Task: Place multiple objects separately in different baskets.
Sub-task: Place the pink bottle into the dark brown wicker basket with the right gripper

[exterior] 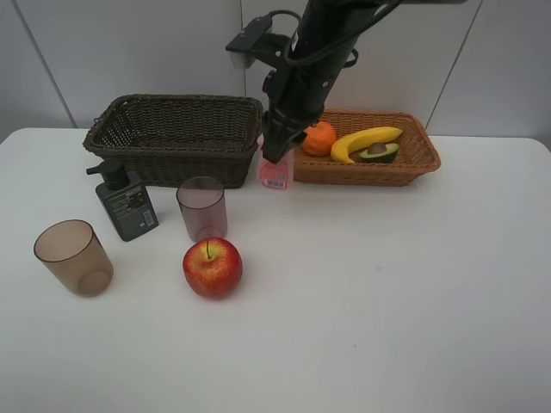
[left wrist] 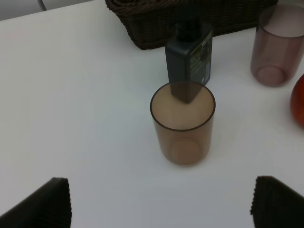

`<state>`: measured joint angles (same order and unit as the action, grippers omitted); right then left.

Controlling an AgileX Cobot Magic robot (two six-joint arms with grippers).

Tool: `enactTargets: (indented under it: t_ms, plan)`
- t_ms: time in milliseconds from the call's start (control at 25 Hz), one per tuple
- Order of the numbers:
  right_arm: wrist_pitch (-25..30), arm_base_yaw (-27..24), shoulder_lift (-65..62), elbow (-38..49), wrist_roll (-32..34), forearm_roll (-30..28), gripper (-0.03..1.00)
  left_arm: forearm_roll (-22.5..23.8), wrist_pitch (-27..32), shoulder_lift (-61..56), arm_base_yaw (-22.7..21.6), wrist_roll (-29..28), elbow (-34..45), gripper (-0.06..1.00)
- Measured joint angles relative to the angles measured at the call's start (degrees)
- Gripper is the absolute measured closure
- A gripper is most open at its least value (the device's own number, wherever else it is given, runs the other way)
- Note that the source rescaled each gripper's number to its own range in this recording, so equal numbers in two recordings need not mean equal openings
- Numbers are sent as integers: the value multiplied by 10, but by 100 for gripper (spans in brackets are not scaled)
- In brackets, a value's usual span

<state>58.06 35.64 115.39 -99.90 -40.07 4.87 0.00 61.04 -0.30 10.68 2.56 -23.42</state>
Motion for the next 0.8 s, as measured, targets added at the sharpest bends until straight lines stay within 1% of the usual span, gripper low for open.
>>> enactTargets:
  t_ms: [160,280,400,600,800]
  plan:
    - [-19,0,0,-29,0,26,96,0,0,0,0,0,0,-6]
    - [-56,0,0,-43,0,46,96,0,0,0,0,0,0,-6]
    - [-114,0,0,-44,0,71,96,0,0,0,0,0,0,-6]
    - [-233,0,12,-44,0,116,96,0,0,0,0,0,0,-6]
    - [-322,0,52,-45,0,144,96,0,0,0,0,0,0,-6]
